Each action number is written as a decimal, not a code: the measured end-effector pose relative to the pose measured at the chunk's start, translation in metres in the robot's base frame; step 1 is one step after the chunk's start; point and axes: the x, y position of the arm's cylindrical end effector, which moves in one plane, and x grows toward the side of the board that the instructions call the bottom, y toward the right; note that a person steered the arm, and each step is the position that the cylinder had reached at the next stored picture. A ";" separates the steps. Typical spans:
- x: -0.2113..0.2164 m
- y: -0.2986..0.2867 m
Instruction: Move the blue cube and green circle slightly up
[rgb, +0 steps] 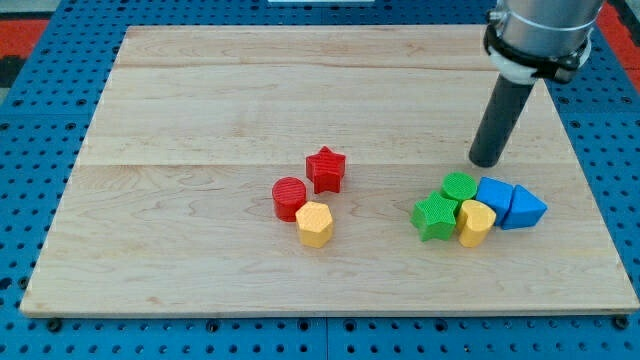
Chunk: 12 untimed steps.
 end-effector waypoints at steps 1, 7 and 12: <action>0.004 0.049; 0.050 -0.086; 0.060 -0.045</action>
